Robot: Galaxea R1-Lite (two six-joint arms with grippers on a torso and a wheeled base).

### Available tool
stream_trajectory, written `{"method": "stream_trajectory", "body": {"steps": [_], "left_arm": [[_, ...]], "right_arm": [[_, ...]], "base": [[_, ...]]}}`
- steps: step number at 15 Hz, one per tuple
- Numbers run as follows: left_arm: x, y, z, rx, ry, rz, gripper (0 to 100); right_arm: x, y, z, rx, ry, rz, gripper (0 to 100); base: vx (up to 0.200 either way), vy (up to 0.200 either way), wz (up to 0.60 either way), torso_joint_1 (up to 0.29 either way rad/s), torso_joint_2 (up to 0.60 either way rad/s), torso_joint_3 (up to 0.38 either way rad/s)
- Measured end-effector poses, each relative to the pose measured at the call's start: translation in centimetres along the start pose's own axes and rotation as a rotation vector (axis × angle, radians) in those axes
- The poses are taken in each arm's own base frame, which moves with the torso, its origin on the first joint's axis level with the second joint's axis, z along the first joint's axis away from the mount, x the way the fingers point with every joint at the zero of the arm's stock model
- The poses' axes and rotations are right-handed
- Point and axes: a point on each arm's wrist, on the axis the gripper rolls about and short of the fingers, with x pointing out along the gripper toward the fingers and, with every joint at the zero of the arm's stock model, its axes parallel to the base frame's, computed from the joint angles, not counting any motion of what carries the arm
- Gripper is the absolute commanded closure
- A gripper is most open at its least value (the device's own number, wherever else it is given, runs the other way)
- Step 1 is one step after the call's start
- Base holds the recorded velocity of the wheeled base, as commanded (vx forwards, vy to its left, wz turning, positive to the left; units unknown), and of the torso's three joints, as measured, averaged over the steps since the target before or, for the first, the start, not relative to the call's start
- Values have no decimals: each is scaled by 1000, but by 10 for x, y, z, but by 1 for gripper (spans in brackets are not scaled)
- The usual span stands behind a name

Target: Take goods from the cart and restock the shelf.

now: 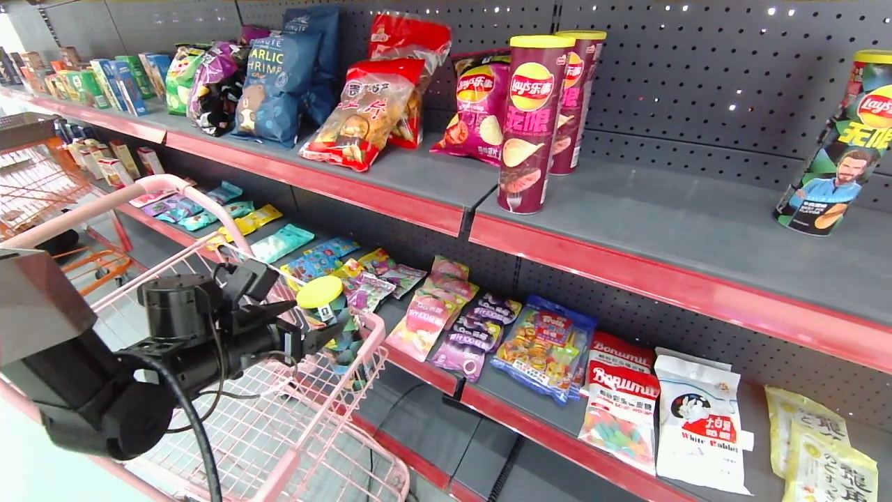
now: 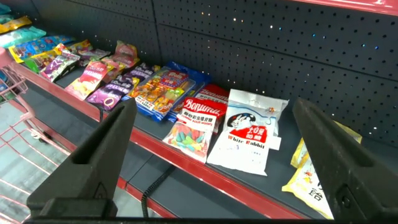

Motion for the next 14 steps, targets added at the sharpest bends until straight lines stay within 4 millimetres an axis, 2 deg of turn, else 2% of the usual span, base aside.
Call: {"method": "stream_trajectory", "body": {"steps": [2,7,8,11,14], "left_arm": [[15,0,-1,7,-4,-14,0],[37,0,-5,15,-3,-32,0],[41,0,-6,18,-6,-34,100],[45,1,-8,21,1,-34,100],[37,3,-9,9,10,-18,100]], "right_arm": [[0,0,0,0,0,0,0],[0,0,0,0,0,0,0],[0,0,0,0,0,0,0],[0,0,0,0,0,0,0],[0,0,0,0,0,0,0]], "base": [[0,0,0,0,0,0],[0,0,0,0,0,0],[0,0,0,0,0,0],[0,0,0,0,0,0],[0,0,0,0,0,0]]}}
